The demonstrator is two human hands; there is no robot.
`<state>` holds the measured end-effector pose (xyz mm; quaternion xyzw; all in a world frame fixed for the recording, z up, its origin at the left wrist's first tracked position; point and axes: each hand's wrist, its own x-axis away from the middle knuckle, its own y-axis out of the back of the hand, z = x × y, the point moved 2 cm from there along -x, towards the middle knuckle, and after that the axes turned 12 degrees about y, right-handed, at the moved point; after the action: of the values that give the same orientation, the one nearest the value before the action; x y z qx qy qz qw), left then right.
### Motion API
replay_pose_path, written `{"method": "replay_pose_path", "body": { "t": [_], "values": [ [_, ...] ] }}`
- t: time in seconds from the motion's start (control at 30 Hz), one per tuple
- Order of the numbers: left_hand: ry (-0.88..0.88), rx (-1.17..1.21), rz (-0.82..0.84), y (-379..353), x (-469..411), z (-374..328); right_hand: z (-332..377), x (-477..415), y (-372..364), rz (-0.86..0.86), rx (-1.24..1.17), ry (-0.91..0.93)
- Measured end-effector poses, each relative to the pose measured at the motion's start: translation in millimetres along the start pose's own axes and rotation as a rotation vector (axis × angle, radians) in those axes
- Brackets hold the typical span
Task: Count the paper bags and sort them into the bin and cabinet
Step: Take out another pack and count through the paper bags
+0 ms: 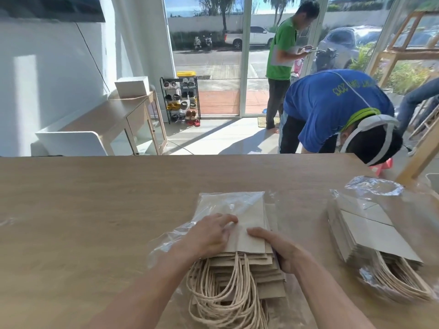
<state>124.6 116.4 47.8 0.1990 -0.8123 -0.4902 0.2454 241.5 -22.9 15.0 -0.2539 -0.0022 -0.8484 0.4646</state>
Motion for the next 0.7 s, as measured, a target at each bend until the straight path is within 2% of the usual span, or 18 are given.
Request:
{"method": "replay_pose_path", "body": {
  "t": [0.13,0.3,0.4,0.47,0.6,0.7],
  "values": [
    [0.041,-0.025,0.004,4.1,-8.4,-0.7,-9.6,-2.4,5.9,-0.028,-0.009,-0.016],
    [0.074,-0.068,0.029,8.8,-23.3,10.8,-11.6,7.8,22.7,-0.033,-0.140,-0.024],
    [0.040,-0.051,0.082,-0.5,-25.2,7.5,-21.0,17.1,29.2,-0.011,-0.213,-0.044],
    [0.004,-0.036,0.059,-6.4,-22.9,3.0,-22.7,20.8,28.4,-0.001,-0.232,-0.039],
    [0.029,0.025,0.082,-1.2,-27.1,3.0,-17.1,22.8,28.5,-0.027,-0.225,0.030],
    [0.045,-0.014,0.108,3.0,-31.4,6.5,-16.2,32.1,37.4,-0.050,-0.234,0.068]
  ]
}}
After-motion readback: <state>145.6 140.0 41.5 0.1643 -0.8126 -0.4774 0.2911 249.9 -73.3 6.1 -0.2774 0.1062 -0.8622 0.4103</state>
